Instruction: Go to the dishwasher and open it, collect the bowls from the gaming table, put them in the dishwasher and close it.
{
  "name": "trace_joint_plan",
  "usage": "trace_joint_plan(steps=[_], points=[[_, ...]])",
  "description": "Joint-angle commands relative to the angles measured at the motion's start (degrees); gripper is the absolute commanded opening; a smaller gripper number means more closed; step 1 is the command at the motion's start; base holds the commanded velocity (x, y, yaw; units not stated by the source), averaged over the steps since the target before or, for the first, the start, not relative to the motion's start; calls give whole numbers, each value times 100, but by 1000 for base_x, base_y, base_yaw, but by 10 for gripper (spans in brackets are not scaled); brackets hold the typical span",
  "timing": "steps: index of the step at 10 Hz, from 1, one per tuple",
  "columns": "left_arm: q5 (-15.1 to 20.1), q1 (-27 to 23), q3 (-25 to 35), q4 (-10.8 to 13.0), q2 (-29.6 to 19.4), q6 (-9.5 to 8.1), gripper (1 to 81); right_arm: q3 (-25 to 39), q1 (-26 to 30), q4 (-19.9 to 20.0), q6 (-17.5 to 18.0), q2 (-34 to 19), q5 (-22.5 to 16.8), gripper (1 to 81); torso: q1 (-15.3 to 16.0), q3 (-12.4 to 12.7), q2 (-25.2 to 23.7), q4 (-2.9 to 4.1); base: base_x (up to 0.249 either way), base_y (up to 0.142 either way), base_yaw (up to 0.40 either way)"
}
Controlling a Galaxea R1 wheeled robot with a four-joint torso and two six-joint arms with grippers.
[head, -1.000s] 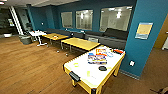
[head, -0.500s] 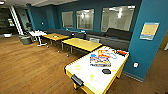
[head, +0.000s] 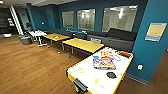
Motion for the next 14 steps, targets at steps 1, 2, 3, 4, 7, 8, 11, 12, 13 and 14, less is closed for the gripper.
trace_joint_plan(steps=[1, 2, 3, 4, 7, 8, 11, 12, 13, 14], points=[[254, -197, 6, 18, -75, 29, 811, 6, 241, -54, -22, 3, -269, 811, 0, 0, 0, 0, 169, 80, 0], [254, -197, 6, 18, -67, 29, 811, 6, 241, -54, -22, 3, -269, 811, 0, 0, 0, 0, 169, 80, 0], [254, -205, 6, 26, -67, 29, 811, 6, 232, -54, -13, 12, -269, 811, 0, 0, 0, 0, 169, 80, 0], [254, -197, 15, 26, -67, 29, 811, 6, 224, -54, -22, 3, -260, 811, -2, 0, 0, 0, 169, 80, 0], [254, -197, 15, 26, -49, 29, 811, 6, 223, -54, -22, 3, -260, 811, 0, 0, 2, 0, 169, 80, 0], [254, -205, 15, 35, -49, 29, 811, 6, 215, -54, -22, 3, -261, 811, 0, 0, 2, 0, 169, 80, 0], [254, -197, 15, 35, -49, 29, 811, 6, 214, -54, -13, 3, -269, 811, 2, 0, 2, 0, 168, 80, 0], [254, -205, 15, 35, -49, 29, 811, 6, 223, -54, -21, 3, -269, 811, 2, 0, 2, 0, 169, 79, 0], [254, -205, 7, 35, -49, 29, 811, 6, 231, -54, -22, 12, -269, 811, 2, 0, 2, 0, 168, 79, 0], [254, -197, 6, 44, -49, 29, 811, 6, 232, -54, -21, 12, -269, 811, 2, 0, 2, 0, 146, 0, 0]])
